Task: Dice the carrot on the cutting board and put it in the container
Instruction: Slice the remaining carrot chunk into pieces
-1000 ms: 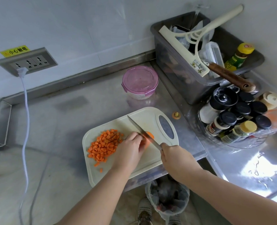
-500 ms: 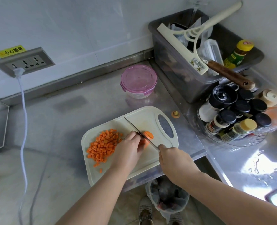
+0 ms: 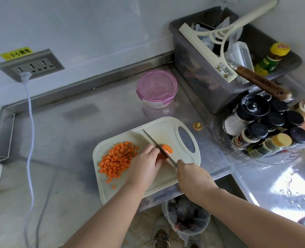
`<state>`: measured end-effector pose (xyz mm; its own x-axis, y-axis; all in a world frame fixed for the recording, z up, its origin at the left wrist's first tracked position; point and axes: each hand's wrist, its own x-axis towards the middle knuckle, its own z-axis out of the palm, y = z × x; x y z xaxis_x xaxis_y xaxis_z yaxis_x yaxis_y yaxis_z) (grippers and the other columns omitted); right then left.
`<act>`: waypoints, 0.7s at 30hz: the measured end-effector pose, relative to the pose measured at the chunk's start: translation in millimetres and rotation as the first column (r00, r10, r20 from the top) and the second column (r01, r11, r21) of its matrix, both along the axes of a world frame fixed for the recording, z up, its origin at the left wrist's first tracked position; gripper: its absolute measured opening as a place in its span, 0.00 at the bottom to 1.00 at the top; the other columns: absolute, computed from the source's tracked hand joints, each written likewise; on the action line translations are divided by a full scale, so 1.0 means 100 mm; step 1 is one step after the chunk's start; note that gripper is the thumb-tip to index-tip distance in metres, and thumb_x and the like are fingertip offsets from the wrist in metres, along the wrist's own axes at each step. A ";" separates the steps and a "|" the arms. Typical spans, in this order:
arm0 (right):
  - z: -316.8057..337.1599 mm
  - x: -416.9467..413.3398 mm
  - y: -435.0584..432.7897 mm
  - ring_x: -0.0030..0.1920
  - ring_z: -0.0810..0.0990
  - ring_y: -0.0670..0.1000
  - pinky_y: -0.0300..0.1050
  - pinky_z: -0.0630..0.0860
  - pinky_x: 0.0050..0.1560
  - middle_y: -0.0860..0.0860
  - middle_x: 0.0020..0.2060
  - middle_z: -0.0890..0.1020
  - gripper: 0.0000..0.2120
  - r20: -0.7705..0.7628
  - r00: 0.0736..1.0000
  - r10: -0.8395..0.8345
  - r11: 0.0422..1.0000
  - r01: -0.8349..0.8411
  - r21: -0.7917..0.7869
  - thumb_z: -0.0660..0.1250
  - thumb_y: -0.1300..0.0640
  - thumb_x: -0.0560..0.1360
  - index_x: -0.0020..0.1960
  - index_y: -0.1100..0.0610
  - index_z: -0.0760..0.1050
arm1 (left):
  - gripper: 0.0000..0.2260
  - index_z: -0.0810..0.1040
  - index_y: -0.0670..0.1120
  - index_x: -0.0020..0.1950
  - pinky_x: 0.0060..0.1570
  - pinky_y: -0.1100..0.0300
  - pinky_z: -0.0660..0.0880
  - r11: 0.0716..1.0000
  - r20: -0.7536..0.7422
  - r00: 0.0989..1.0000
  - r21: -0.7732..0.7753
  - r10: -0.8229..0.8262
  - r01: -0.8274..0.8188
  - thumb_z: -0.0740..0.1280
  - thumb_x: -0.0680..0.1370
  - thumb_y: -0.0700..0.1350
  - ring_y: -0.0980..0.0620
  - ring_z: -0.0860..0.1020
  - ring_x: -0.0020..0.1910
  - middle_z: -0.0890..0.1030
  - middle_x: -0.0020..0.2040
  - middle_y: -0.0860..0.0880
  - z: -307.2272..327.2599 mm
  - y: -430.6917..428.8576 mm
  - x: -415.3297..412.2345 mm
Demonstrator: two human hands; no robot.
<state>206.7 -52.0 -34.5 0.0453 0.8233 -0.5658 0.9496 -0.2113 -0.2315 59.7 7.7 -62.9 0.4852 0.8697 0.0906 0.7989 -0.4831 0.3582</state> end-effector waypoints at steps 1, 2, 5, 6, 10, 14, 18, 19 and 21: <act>-0.02 -0.01 0.01 0.40 0.79 0.53 0.46 0.76 0.36 0.51 0.40 0.75 0.17 0.000 1.000 -0.006 1.000 0.006 -0.006 0.58 0.66 0.77 0.65 0.57 0.65 | 0.05 0.77 0.44 0.43 0.30 0.60 0.71 1.000 0.005 1.000 0.000 -0.003 0.003 0.73 0.71 0.42 0.49 0.78 0.36 0.77 0.45 0.50 0.00 0.00 0.00; -0.02 -0.01 0.02 0.41 0.79 0.53 0.46 0.76 0.37 0.51 0.39 0.74 0.17 0.003 1.000 -0.012 1.000 0.012 -0.009 0.59 0.66 0.77 0.64 0.57 0.65 | 0.06 0.77 0.44 0.43 0.30 0.61 0.71 1.000 0.011 1.000 0.000 -0.002 0.002 0.73 0.71 0.42 0.49 0.78 0.36 0.77 0.45 0.50 0.01 0.00 0.00; -0.01 -0.02 0.06 0.40 0.77 0.53 0.46 0.73 0.35 0.51 0.38 0.72 0.14 -0.006 0.999 -0.031 0.999 0.031 -0.022 0.58 0.65 0.79 0.64 0.57 0.65 | 0.05 0.78 0.44 0.44 0.30 0.59 0.72 1.000 0.026 1.000 -0.019 0.003 -0.003 0.73 0.72 0.42 0.49 0.78 0.36 0.77 0.46 0.50 0.01 -0.01 -0.01; 0.01 0.00 0.08 0.40 0.76 0.53 0.47 0.73 0.37 0.51 0.39 0.72 0.12 -0.027 0.999 -0.039 0.999 0.039 -0.018 0.57 0.63 0.80 0.63 0.57 0.66 | 0.05 0.78 0.45 0.44 0.30 0.58 0.74 1.000 0.036 0.999 -0.020 0.003 -0.003 0.73 0.72 0.42 0.49 0.79 0.36 0.78 0.45 0.50 0.02 -0.01 -0.01; 0.06 0.09 0.07 0.44 0.77 0.56 0.48 0.74 0.42 0.53 0.43 0.73 0.08 -0.130 0.990 -0.057 0.998 0.062 0.033 0.52 0.61 0.82 0.56 0.59 0.69 | 0.03 0.81 0.46 0.46 0.35 0.55 0.76 0.997 0.116 0.993 -0.070 0.020 -0.012 0.72 0.73 0.42 0.49 0.80 0.40 0.79 0.47 0.52 0.06 -0.01 -0.01; 0.06 0.07 -0.03 0.38 0.78 0.57 0.46 0.70 0.34 0.53 0.38 0.76 0.09 -0.107 0.991 -0.079 0.987 0.093 0.132 0.53 0.61 0.81 0.58 0.56 0.68 | 0.07 0.81 0.47 0.47 0.34 0.60 0.72 0.996 0.088 0.994 -0.059 0.070 -0.065 0.71 0.74 0.49 0.50 0.80 0.41 0.79 0.46 0.52 0.06 -0.04 -0.06; 0.07 0.01 -0.08 0.33 0.74 0.55 0.44 0.65 0.28 0.52 0.35 0.73 0.14 -0.024 1.000 0.014 0.989 -0.010 0.144 0.55 0.64 0.80 0.64 0.56 0.65 | 0.12 0.78 0.45 0.47 0.38 0.59 0.71 0.996 -0.048 0.997 -0.063 0.061 -0.064 0.65 0.78 0.54 0.49 0.78 0.46 0.77 0.48 0.50 0.11 -0.03 -0.05; 0.07 0.00 -0.09 0.31 0.72 0.53 0.44 0.64 0.27 0.51 0.34 0.72 0.14 -0.013 1.000 0.026 0.990 -0.024 0.142 0.55 0.65 0.79 0.64 0.56 0.65 | 0.12 0.77 0.45 0.48 0.40 0.58 0.71 0.996 -0.066 0.996 -0.070 0.058 -0.063 0.64 0.78 0.54 0.49 0.77 0.48 0.76 0.49 0.50 0.12 -0.03 -0.06; 0.08 -0.01 -0.09 0.29 0.70 0.51 0.43 0.64 0.26 0.50 0.32 0.70 0.15 -0.001 0.999 0.039 0.990 -0.038 0.139 0.56 0.65 0.80 0.65 0.56 0.64 | 0.13 0.77 0.44 0.48 0.41 0.58 0.71 0.996 -0.056 0.997 -0.068 0.054 -0.058 0.63 0.78 0.54 0.48 0.77 0.49 0.76 0.50 0.50 0.12 -0.02 -0.06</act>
<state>205.3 -61.3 -26.5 0.0101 0.8949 -0.4462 0.9554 -0.1403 -0.2598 53.7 5.3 -50.8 0.4379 0.8990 0.0041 0.8432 -0.4123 0.3449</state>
